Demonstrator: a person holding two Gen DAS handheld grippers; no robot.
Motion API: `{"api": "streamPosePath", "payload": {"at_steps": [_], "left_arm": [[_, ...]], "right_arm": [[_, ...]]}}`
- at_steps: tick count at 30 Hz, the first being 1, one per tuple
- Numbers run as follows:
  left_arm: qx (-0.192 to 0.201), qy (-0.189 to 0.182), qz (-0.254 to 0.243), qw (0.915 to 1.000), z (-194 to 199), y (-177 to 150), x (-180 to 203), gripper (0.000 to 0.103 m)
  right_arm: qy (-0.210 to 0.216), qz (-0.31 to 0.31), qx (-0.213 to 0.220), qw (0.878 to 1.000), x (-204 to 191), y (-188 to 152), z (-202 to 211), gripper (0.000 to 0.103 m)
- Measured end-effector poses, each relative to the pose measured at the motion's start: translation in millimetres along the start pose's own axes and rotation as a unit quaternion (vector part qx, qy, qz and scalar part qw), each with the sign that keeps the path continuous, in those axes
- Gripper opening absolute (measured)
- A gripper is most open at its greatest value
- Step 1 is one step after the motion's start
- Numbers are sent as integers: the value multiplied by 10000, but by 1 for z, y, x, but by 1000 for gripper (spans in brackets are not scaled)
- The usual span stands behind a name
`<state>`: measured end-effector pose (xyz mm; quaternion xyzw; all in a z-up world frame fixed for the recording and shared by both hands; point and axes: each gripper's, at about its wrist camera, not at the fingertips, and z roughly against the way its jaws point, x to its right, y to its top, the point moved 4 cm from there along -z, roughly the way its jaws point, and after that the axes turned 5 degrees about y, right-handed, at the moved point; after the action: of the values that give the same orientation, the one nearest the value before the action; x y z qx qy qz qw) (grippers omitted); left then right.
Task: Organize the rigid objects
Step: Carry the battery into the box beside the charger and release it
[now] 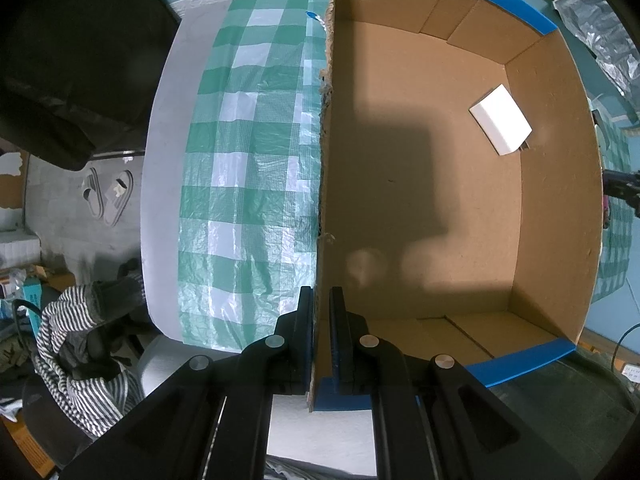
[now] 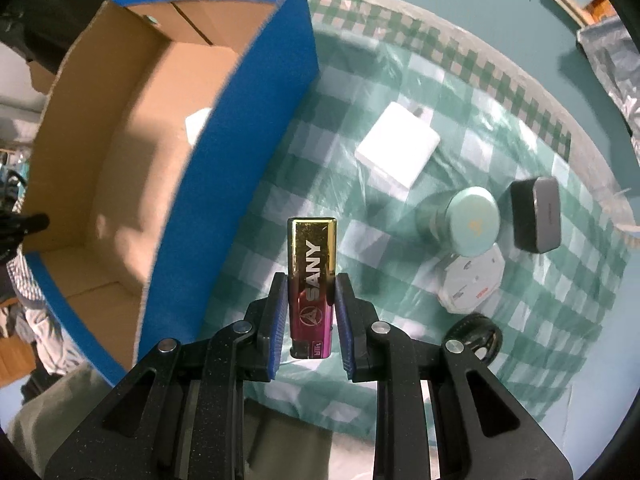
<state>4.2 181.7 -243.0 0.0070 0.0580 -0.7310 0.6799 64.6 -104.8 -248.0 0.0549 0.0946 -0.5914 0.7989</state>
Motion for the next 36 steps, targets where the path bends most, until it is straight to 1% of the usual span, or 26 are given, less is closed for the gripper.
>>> {"api": "streamPosePath", "payload": {"at_steps": [9, 16, 21, 28, 31, 36], "left_arm": [[6, -1, -2, 10000, -1, -1, -1, 7], [12, 4, -18, 10000, -1, -1, -1, 7], [11, 5, -20, 10000, -1, -2, -2, 7], [17, 17, -55, 10000, -2, -3, -2, 7], [13, 17, -47, 10000, -2, -4, -1, 7], [17, 18, -48, 10000, -2, -4, -1, 7]], "right_arm": [[41, 274, 228, 9994, -21, 13, 31, 23], [103, 572, 390, 9975, -51, 31, 49, 23], [152, 751, 462, 9960, -73, 45, 54, 23], [209, 973, 356, 9944, -98, 56, 41, 23], [237, 1055, 256, 9938, -106, 59, 31, 23], [166, 1099, 54, 9938, -112, 60, 9, 23]]}}
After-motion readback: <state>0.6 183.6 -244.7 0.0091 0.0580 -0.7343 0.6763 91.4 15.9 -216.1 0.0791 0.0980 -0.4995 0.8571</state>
